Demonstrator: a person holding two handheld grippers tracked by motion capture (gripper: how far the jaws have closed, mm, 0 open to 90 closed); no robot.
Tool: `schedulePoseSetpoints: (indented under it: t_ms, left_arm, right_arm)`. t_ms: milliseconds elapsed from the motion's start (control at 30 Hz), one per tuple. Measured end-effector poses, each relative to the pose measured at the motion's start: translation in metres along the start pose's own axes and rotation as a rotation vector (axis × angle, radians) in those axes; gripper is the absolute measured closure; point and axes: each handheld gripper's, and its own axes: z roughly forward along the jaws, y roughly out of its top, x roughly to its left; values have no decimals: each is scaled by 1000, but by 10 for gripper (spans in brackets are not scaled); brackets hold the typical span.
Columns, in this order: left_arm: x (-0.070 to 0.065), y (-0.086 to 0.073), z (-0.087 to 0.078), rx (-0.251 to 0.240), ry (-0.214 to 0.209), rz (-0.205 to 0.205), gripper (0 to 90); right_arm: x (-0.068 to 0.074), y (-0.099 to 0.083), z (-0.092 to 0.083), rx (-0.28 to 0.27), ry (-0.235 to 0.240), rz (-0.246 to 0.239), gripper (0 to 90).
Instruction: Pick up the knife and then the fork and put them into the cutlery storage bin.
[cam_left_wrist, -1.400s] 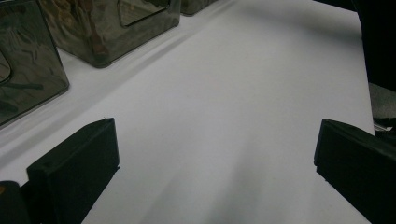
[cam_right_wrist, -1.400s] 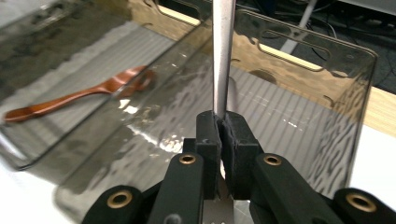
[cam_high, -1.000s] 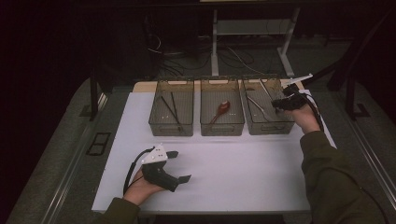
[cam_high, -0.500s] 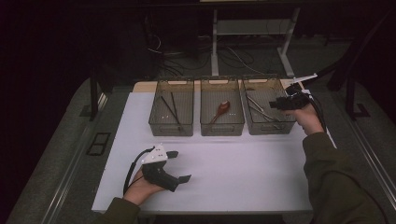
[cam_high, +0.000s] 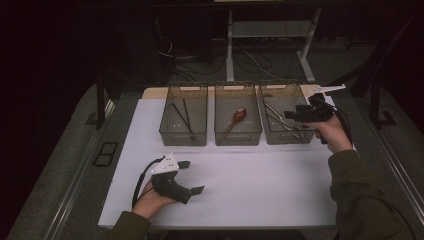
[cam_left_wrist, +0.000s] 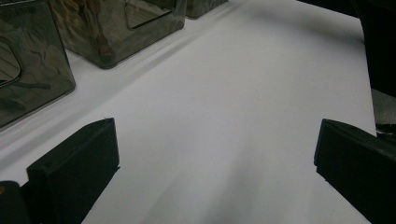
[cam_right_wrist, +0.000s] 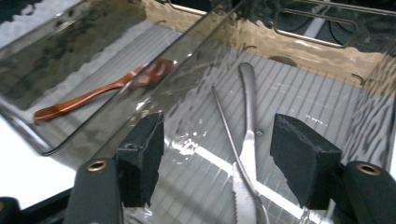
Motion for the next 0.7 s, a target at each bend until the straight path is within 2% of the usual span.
schedulePoseSetpoints:
  t_ms: [300, 433, 700]
  left_arm:
    - [1, 0, 1, 1, 4, -7, 0]
    - [0, 0, 0, 2, 1, 0, 0]
    - [-1, 0, -1, -2, -7, 4, 0]
  right_arm:
    - [15, -17, -21, -87, 21, -21, 289]
    - [26, -24, -27, -93, 33, -35, 286]
    - [55, -38, -37, -104, 49, -104, 260]
